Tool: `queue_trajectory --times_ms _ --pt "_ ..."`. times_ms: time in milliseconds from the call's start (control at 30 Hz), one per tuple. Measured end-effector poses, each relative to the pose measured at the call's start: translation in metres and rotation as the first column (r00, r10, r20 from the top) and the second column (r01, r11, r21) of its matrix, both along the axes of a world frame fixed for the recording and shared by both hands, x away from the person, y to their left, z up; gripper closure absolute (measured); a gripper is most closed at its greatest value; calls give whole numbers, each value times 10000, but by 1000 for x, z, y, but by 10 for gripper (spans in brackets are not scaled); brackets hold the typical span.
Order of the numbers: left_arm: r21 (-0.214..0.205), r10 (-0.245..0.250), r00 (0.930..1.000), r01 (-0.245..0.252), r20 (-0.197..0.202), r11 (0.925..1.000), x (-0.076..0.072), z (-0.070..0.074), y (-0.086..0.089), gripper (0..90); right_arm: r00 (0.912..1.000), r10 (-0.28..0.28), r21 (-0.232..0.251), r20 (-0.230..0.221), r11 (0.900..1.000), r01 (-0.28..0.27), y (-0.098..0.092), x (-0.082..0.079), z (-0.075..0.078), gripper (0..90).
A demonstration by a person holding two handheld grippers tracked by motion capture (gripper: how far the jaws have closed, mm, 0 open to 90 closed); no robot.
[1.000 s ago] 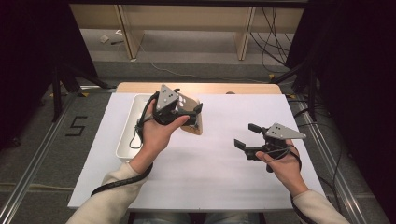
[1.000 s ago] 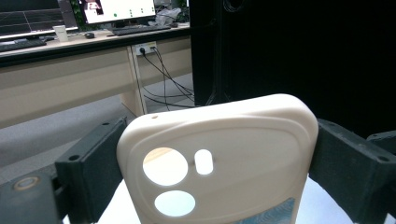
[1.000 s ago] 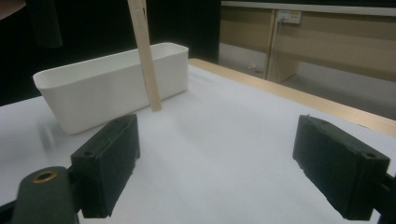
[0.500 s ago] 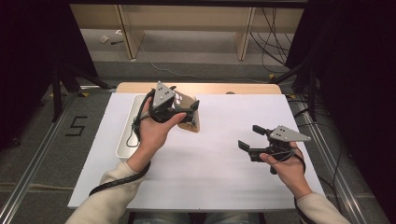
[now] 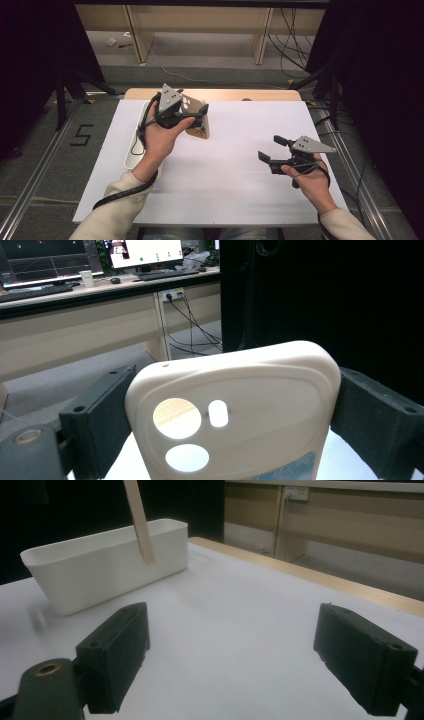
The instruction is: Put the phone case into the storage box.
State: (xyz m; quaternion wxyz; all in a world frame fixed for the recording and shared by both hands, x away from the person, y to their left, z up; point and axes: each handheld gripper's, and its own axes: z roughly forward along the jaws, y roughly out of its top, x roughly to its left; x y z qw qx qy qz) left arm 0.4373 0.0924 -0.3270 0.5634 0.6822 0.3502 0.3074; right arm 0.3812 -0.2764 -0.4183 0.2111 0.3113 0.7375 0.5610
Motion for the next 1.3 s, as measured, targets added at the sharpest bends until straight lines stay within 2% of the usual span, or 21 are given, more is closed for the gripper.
queue_trajectory --times_ms 1300 --pt "-21 870 9960 -869 184 9962 7 13 28 95 9999 -9 -39 -143 10000 8 -1 0 -3 158"
